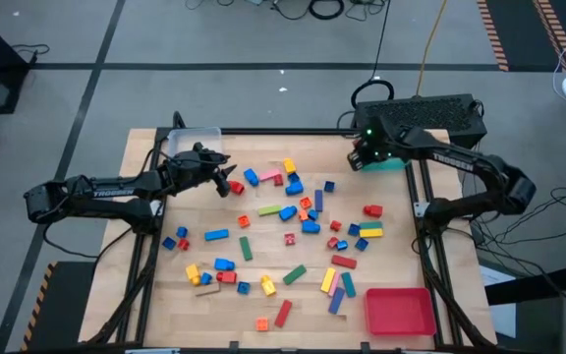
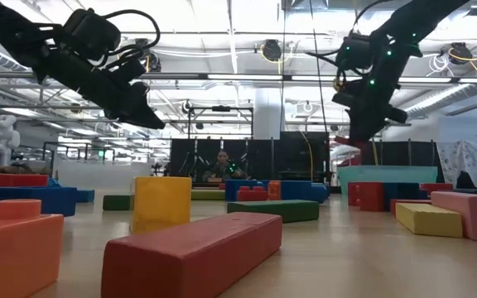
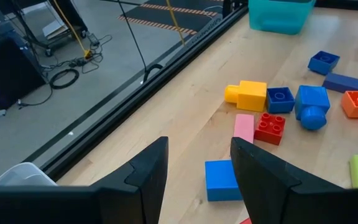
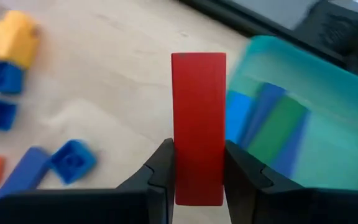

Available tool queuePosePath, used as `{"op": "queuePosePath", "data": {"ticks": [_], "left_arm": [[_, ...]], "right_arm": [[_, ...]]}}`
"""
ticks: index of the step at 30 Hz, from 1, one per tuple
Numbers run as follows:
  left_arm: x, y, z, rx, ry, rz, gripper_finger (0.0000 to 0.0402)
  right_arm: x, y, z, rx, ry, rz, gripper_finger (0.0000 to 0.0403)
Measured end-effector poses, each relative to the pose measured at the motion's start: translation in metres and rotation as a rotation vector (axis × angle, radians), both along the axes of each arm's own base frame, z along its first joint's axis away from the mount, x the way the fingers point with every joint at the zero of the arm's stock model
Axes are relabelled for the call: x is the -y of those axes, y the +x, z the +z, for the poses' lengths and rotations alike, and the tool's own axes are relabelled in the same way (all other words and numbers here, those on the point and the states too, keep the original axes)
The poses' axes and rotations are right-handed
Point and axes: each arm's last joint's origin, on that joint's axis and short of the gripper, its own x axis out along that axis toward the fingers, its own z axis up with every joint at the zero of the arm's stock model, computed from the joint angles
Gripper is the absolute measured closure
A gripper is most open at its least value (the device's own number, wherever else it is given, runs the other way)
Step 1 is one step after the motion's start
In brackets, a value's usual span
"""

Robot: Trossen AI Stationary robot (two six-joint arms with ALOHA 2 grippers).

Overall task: Sort blocks by size
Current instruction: Put the red block into the blue bin

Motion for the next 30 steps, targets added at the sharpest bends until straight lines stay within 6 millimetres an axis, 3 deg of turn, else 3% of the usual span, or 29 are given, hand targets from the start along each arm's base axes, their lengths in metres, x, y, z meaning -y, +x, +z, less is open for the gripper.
{"op": "queuePosePath", "data": {"ticks": [14,30], "left_arm": [[0.000,0.000,0.000,-0.003,-0.002,0.000,0.0224],[0.000,0.000,0.000,0.001,0.002,-0.001,0.0224]], "right_arm": [[0.039,-0.029,-0.023,-0.103,0.062,-0.226,0.0326],[0.056,-0.023,-0.061,-0.144,0.203,-0.273,0.0315]]}}
